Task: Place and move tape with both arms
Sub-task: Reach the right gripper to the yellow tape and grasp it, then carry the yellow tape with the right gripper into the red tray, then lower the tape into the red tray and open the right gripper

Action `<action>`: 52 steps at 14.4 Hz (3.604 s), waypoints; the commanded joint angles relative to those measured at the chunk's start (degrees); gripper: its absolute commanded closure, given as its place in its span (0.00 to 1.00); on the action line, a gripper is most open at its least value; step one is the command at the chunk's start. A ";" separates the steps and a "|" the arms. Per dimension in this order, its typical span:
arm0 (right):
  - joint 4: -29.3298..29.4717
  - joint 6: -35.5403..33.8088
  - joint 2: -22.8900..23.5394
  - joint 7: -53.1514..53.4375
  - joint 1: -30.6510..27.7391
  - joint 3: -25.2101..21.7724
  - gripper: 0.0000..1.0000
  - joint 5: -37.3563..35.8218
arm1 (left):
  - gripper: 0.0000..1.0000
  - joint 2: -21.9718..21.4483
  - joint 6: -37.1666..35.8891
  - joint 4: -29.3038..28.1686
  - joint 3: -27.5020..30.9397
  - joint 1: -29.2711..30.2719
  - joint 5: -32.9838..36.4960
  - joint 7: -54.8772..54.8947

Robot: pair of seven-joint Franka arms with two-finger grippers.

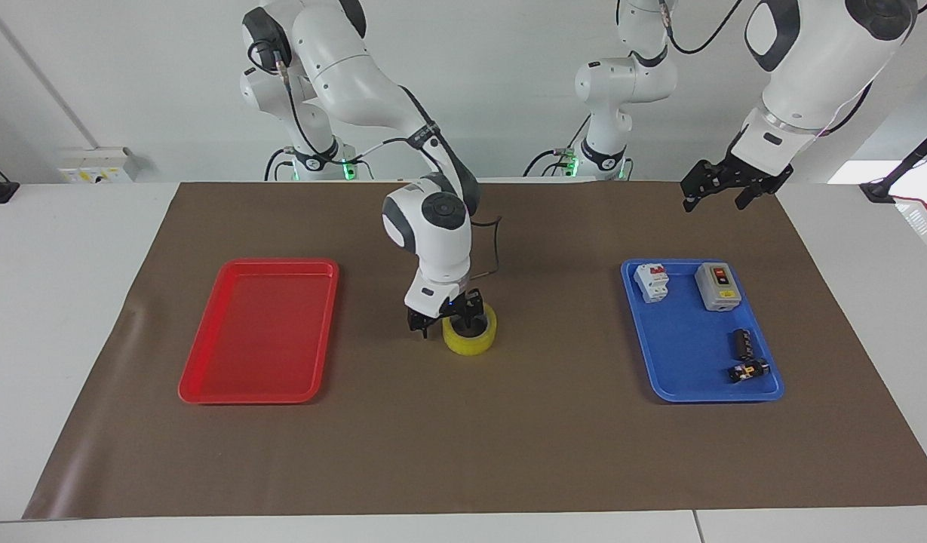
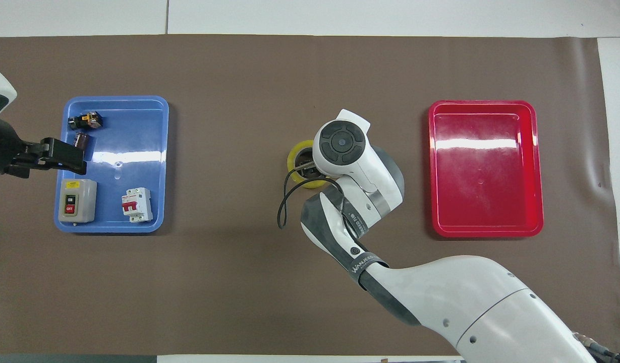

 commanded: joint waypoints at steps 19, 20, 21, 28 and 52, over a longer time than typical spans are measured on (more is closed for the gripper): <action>-10.98 -11.44 -17.16 -44.25 -31.84 0.15 1.00 0.13 | 0.00 -2.17 -0.10 -2.90 -0.35 -1.29 -0.62 0.33; -14.50 -6.96 -18.04 -46.71 -33.52 0.15 1.00 0.13 | 0.00 -2.17 -0.27 -2.82 -0.27 -1.20 -0.53 0.16; -17.41 -4.13 -18.74 -48.91 -34.75 0.15 1.00 0.22 | 0.00 -2.08 -0.27 -2.56 -0.18 -1.28 -0.18 -0.02; -23.41 3.71 -19.10 -49.20 -36.35 0.15 1.00 0.57 | 0.00 -2.08 -0.45 0.08 0.26 -1.29 0.00 -0.02; 1.60 -27.52 -21.30 -21.98 -32.40 0.32 0.00 0.48 | 0.00 -2.26 -0.45 -1.15 0.35 -1.11 -0.18 -0.11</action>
